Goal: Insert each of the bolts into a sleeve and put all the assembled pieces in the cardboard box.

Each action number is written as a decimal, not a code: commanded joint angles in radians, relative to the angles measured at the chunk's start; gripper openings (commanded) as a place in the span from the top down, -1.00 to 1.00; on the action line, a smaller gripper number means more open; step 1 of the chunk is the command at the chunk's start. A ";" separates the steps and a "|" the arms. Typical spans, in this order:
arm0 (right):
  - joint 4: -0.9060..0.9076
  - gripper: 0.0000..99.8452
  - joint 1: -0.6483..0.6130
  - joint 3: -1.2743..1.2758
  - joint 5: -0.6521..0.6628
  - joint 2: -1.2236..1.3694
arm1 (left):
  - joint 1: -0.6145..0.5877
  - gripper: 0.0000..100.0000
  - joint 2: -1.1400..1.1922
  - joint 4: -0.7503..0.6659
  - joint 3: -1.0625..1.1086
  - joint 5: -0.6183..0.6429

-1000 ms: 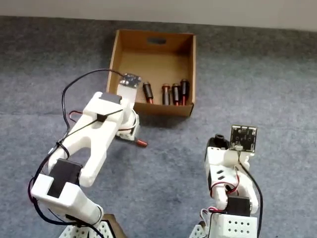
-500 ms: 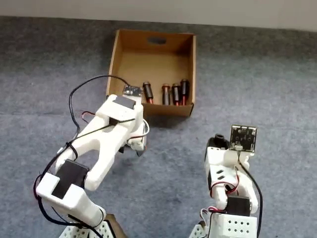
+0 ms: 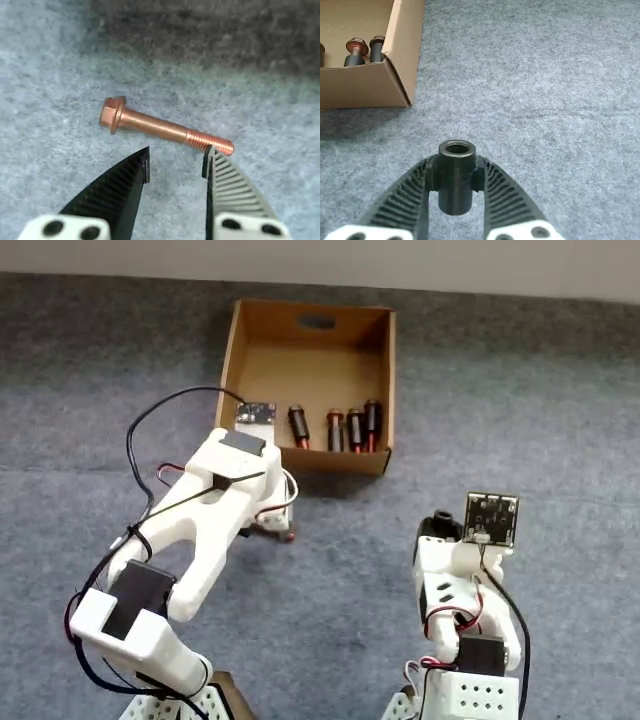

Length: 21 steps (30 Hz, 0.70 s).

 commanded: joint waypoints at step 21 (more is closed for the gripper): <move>-0.007 0.99 0.005 -0.005 -0.009 -0.015 | -0.008 0.62 -0.010 -0.141 0.157 0.051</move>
